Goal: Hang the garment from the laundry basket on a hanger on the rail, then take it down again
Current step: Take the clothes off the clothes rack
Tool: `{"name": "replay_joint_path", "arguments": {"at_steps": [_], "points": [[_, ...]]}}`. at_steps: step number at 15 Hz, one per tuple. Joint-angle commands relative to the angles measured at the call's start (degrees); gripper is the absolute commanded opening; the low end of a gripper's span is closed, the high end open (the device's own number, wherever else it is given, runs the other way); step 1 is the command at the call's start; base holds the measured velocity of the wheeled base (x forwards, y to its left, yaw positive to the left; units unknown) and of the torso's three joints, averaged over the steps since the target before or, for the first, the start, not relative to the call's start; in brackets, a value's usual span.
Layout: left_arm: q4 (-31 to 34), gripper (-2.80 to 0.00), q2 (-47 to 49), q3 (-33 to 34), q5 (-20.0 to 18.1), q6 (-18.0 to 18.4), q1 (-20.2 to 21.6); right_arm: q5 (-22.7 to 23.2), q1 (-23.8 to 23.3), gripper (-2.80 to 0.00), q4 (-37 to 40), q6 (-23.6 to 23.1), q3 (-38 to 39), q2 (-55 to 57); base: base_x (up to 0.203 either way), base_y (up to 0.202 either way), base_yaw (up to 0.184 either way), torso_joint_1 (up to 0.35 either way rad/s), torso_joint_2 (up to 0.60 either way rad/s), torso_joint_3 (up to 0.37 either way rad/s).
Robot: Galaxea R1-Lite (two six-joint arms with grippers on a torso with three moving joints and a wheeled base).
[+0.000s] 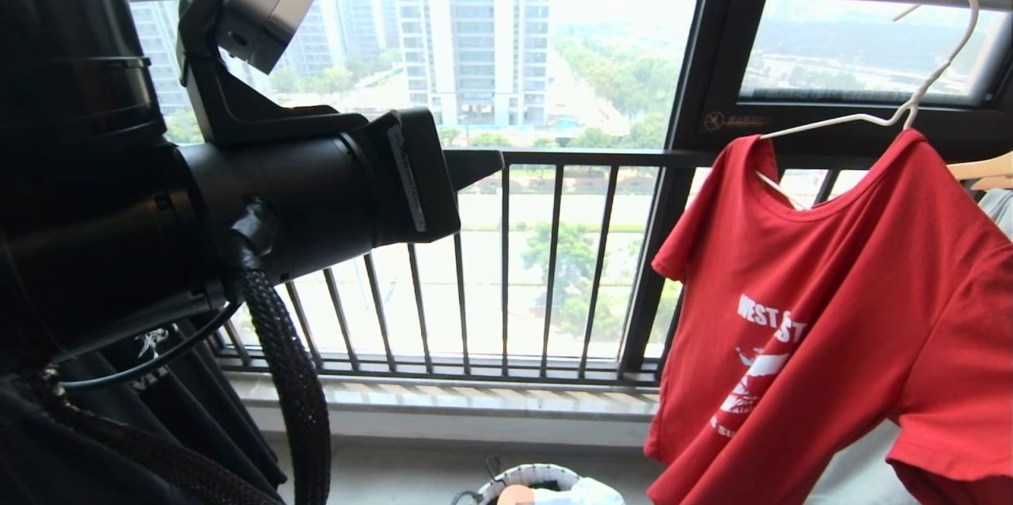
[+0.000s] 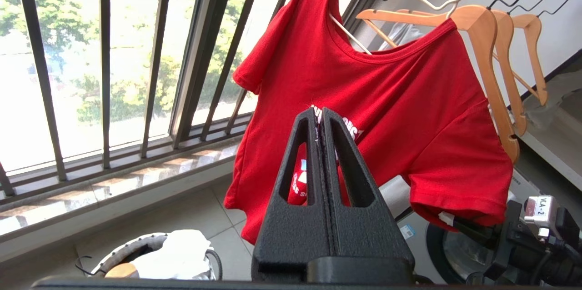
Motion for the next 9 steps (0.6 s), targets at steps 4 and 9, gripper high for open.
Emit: {"name": "replay_joint_path", "arguments": {"at_steps": [4, 9], "points": [[-0.14, -2.80, -0.58, -0.36, 0.04, -0.16, 0.28, 0.06, 0.08, -2.80, 1.17, -0.55, 3.23, -2.08, 0.000, 0.000, 0.000, 0.000, 0.00, 0.000], [-1.72, -2.80, -1.11, -0.45, 0.04, -1.21, 0.55, 0.32, 0.08, -2.80, 1.17, -2.15, 5.26, -1.90, 0.000, 0.000, 0.000, 0.000, 0.00, 0.000]]}}
